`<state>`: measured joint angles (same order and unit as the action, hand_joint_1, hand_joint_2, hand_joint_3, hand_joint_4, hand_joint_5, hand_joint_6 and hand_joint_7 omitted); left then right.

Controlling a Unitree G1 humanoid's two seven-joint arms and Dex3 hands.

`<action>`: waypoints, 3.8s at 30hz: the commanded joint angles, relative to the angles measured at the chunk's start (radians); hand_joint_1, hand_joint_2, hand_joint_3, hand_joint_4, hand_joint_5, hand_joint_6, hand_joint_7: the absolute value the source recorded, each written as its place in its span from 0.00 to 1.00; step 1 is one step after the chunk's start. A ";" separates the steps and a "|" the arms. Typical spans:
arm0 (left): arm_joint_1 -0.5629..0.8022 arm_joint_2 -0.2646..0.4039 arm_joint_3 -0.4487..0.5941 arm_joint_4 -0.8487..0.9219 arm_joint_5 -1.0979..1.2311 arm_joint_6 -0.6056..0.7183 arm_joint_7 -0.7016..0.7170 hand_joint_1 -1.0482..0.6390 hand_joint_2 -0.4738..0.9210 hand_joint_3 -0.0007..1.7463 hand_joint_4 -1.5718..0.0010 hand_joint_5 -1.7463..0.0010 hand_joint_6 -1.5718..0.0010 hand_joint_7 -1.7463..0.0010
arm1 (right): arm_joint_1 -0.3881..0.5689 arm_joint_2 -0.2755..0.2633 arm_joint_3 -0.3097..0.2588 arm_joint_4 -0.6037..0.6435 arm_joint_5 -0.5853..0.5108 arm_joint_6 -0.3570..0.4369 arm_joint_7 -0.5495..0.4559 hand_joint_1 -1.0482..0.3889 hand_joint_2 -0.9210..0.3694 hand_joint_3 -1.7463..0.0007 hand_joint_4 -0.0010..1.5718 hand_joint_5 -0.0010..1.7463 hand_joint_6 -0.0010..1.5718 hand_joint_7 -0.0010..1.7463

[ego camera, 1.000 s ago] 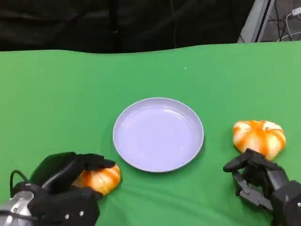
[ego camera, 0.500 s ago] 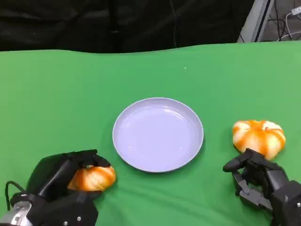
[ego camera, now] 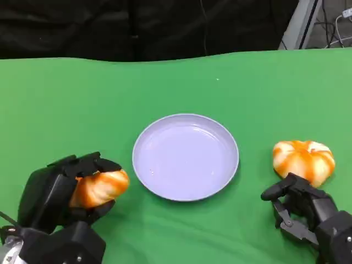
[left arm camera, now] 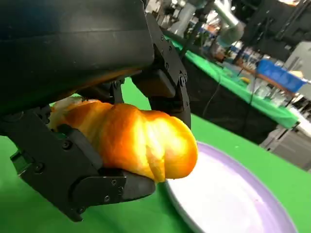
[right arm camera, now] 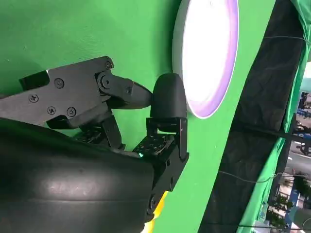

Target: Grasp the bread from the table and place it into the plate.

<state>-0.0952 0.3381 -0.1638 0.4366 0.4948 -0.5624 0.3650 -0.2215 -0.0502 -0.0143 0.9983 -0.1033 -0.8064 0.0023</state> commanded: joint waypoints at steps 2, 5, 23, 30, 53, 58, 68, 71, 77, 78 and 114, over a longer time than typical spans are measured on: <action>0.023 0.007 0.034 -0.058 0.034 -0.027 0.062 0.56 0.64 0.70 0.36 0.18 0.33 0.44 | 0.011 -0.012 0.000 0.010 -0.001 0.017 -0.001 0.60 0.04 0.66 0.46 1.00 0.45 0.75; 0.029 0.003 0.043 -0.088 0.051 -0.040 0.090 0.56 0.63 0.69 0.36 0.18 0.32 0.45 | 0.009 -0.011 0.000 0.014 0.000 0.018 -0.002 0.60 0.04 0.66 0.46 1.00 0.45 0.75; -0.080 -0.062 0.018 0.022 0.097 -0.147 0.154 0.52 0.65 0.69 0.38 0.19 0.34 0.44 | 0.004 -0.008 0.010 0.020 -0.010 0.020 -0.020 0.60 0.03 0.66 0.46 1.00 0.46 0.75; -0.171 -0.083 -0.025 0.130 0.164 -0.206 0.241 0.51 0.65 0.69 0.41 0.17 0.37 0.41 | 0.006 -0.007 0.015 0.018 -0.013 0.020 -0.027 0.60 0.04 0.66 0.46 1.00 0.46 0.75; -0.447 -0.179 -0.185 0.467 0.156 -0.197 0.131 0.57 0.77 0.47 0.46 0.16 0.39 0.44 | 0.018 0.002 0.034 0.002 -0.028 0.013 -0.054 0.60 0.04 0.66 0.46 1.00 0.45 0.76; -0.519 -0.216 -0.244 0.612 0.197 -0.197 0.178 0.58 0.80 0.42 0.51 0.14 0.40 0.46 | 0.018 0.007 0.042 0.005 -0.044 0.009 -0.073 0.61 0.04 0.65 0.47 1.00 0.44 0.77; -0.590 -0.254 -0.278 0.730 0.174 -0.176 0.139 0.60 0.99 0.18 0.50 0.29 0.34 0.69 | 0.019 0.014 0.043 0.002 -0.039 0.015 -0.080 0.61 0.04 0.65 0.47 1.00 0.44 0.78; -0.605 -0.263 -0.283 0.746 0.172 -0.161 0.117 0.60 1.00 0.16 0.50 0.32 0.35 0.72 | 0.018 0.015 0.041 0.006 -0.036 0.012 -0.079 0.61 0.04 0.65 0.47 1.00 0.44 0.78; -0.641 -0.281 -0.297 0.766 0.167 -0.103 0.046 0.61 1.00 0.11 0.45 0.53 0.31 0.90 | 0.015 0.014 0.045 0.010 -0.048 0.004 -0.096 0.60 0.04 0.65 0.47 1.00 0.45 0.78; -0.647 -0.280 -0.302 0.767 0.169 -0.093 0.038 0.58 1.00 0.09 0.45 0.60 0.34 0.94 | 0.015 0.014 0.046 0.010 -0.050 0.004 -0.098 0.60 0.04 0.65 0.47 1.00 0.45 0.78; -0.602 -0.175 -0.201 0.657 -0.038 -0.110 -0.355 0.06 1.00 0.40 0.89 1.00 0.83 1.00 | 0.011 0.013 0.042 0.020 -0.038 0.004 -0.076 0.61 0.05 0.63 0.47 1.00 0.44 0.78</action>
<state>-0.7263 0.1289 -0.3956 1.1087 0.5003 -0.6427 0.0473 -0.2246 -0.0330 0.0232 0.9990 -0.1345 -0.8184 -0.0735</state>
